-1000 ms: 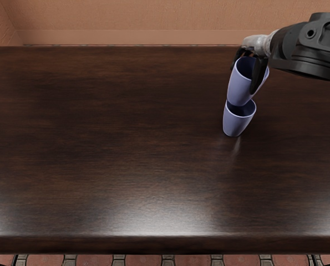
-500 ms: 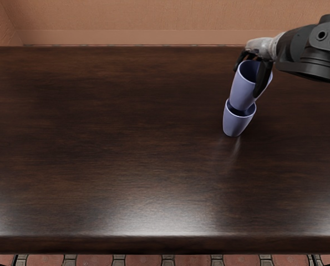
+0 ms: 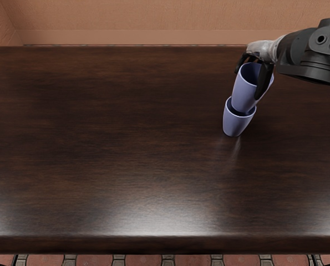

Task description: Pick up cup and place in cup with right hand

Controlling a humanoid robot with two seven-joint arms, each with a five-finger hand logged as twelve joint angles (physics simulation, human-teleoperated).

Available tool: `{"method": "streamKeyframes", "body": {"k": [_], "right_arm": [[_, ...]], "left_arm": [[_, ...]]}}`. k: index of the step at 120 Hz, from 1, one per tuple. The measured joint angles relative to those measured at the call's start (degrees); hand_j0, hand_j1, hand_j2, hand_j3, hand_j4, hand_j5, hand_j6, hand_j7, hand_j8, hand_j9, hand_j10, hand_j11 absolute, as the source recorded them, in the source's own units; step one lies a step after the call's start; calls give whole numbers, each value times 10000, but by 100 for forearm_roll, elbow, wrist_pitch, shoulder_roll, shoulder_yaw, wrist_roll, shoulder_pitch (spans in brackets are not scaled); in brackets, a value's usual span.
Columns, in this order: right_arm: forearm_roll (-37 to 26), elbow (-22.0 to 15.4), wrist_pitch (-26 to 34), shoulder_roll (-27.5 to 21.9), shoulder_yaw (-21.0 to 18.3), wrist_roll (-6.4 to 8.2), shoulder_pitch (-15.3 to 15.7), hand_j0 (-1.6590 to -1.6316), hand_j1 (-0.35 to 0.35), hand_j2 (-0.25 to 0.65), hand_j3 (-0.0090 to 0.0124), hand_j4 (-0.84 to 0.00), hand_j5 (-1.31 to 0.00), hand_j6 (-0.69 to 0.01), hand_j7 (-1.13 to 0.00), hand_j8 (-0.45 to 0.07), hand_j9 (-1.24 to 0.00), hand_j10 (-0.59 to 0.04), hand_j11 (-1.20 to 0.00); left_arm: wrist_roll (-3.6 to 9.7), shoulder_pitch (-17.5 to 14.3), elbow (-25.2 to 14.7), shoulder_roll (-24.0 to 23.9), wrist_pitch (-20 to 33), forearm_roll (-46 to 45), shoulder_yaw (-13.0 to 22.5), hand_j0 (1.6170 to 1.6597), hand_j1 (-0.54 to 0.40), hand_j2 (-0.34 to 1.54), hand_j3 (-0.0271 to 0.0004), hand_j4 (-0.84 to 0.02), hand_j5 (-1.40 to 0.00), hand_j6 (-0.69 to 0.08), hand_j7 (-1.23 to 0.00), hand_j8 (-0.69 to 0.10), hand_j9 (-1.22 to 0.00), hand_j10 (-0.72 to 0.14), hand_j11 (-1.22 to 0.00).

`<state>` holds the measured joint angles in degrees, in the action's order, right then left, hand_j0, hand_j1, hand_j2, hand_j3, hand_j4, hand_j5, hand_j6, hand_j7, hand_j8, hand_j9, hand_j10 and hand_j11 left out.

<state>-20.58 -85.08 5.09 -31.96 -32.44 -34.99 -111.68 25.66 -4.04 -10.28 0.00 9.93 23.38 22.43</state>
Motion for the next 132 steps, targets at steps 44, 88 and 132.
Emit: {"method": "streamKeyframes", "body": {"k": [44, 88, 132], "right_arm": [[-4, 26, -2, 22, 1, 1, 40, -16555, 449, -1123, 0, -3935, -5189, -3349, -5159, -3002, -5257, -4482, -5257], [-10, 67, 2, 29, 5, -1, 79, -16576, -694, -534, 0, -2468, -3214, -2370, -3206, -2289, -3228, -2610, -3227], [41, 51, -1, 57, 33, -1, 37, -16580, -2468, -175, 0, -895, -1147, -888, -1143, -868, -1148, -914, -1147]], "left_arm": [[0, 18, 0, 0, 0, 0, -2, 16581, 3491, 3, 0, -4, -1, -5, -1, -5, -1, -3, -1], [0, 18, 0, 0, 0, 0, -2, 16581, 3491, 2, 0, -3, -1, -5, 0, -4, 0, -3, 0], [0, 56, 0, 0, 0, 0, -2, 16581, 3490, 1, 0, -2, 0, -3, 0, -3, 0, -2, 0]]}}
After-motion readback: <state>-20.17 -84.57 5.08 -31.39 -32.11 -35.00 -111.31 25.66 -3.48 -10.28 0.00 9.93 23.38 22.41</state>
